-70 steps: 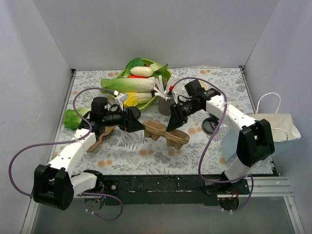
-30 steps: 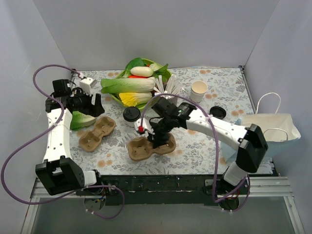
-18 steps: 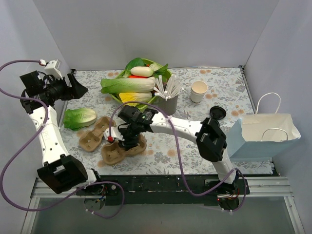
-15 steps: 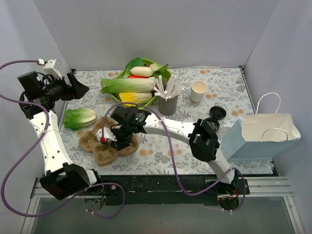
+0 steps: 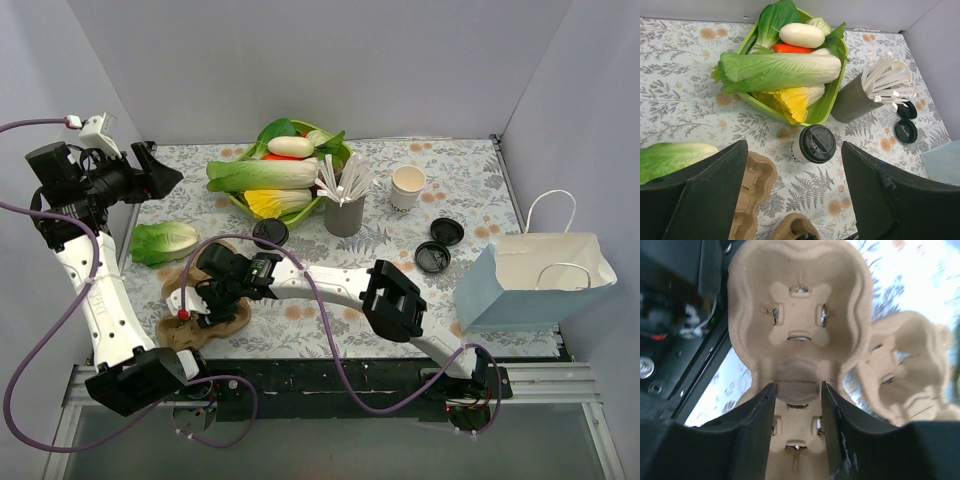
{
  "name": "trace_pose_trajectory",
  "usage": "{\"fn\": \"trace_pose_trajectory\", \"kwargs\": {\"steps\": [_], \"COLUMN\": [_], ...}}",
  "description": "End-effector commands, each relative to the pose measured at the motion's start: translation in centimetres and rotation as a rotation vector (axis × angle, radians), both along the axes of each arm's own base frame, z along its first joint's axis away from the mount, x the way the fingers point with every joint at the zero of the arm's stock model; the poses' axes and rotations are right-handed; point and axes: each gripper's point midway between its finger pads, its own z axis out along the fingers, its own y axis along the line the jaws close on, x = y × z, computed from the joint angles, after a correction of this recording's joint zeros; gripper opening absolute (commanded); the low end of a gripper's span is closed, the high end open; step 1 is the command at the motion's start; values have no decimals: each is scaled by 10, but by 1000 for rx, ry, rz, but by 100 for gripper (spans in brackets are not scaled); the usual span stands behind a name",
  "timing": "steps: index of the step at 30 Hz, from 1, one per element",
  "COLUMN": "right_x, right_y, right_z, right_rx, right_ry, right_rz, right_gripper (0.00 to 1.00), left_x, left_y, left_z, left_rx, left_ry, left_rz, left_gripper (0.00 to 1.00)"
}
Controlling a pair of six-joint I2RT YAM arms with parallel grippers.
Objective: Pack the takeout coffee
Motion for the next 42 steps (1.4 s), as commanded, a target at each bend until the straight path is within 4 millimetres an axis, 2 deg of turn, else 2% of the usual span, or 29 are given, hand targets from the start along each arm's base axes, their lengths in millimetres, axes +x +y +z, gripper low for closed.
{"fn": "trace_pose_trajectory", "kwargs": {"steps": [1, 4, 5, 6, 8, 9, 10, 11, 12, 14, 15, 17, 18, 19, 21, 22, 24, 27, 28, 29, 31, 33, 34, 36, 37, 39, 42], "right_x": [9, 20, 22, 25, 26, 30, 33, 33, 43, 48, 54, 59, 64, 64, 62, 59, 56, 65, 67, 67, 72, 80, 82, 88, 89, 92, 96], "right_y": [42, 43, 36, 26, 7, -8, -19, -37, -60, -92, -121, -147, -167, -179, -201, -206, -220, -237, -239, -244, -248, -251, -253, -254, -254, -257, -260], "right_z": [38, 67, 65, 87, 94, 108, 112, 109, 127, 135, 146, 158, 177, 167, 178, 182, 192, 199, 199, 194, 192, 191, 191, 190, 188, 184, 182], "right_rx": [206, 246, 232, 258, 232, 231, 215, 158, 165, 132, 142, 160, 198, 172, 173, 165, 147, 168, 174, 168, 163, 163, 166, 165, 161, 154, 154], "right_ry": [-3, -17, -13, -12, 4, 10, 20, 48, 75, 146, 177, 196, 169, 174, 154, 162, 181, 113, 92, 82, 81, 88, 86, 80, 80, 77, 76], "right_rz": [-53, -105, -114, -115, -106, -109, -115, -124, -138, -176, -208, -251, -289, -320, -393, -405, -466, -551, -557, -568, -606, -633, -641, -655, -656, -666, -678], "right_gripper": [61, 70, 72, 73, 77, 77, 77, 77, 77, 77, 77, 77, 77, 77, 78, 77, 77, 79, 79, 79, 79, 79, 79, 79, 79, 79, 79], "left_x": [-5, -3, -1, 3, 8, 6, 9, 9, 2, -2, -19, -32, -41, -49, -57, -65, -62, -53, -50, -53, -43, -28, -25, -13, -11, -9, -16], "left_y": [-5, -4, 0, 4, 8, 6, 8, 10, 9, 18, 16, 22, 26, 27, 27, 29, 29, 25, 13, 10, -5, -11, -12, -8, -5, 5, 14], "left_z": [14, 23, 23, 26, 15, 8, -2, -12, -31, -60, -88, -116, -131, -152, -171, -189, -199, -217, -223, -239, -249, -252, -259, -256, -257, -261, -267], "left_rx": [-10, 22, 39, 56, 75, 81, 143, 169, 190, 369, 389, 545, 584, 598, 673, 690, 722, 705, 707, 710, 712, 731, 715, 723, 729, 753, 770], "left_ry": [-17, -45, -53, -74, -68, -55, -58, -42, 15, 21, 109, 113, 160, 201, 211, 263, 266, 284, 286, 332, 327, 299, 325, 331, 346, 390, 424], "left_rz": [-8, -18, 0, 11, 6, -18, -61, -84, -116, -235, -296, -424, -446, -480, -566, -591, -601, -570, -598, -611, -621, -611, -605, -578, -573, -564, -582], "left_gripper": [76, 76, 76, 77, 79, 79, 79, 79, 79, 77, 77, 76, 75, 75, 73, 73, 72, 72, 71, 70, 69, 66, 65, 63, 59, 58, 56]}}
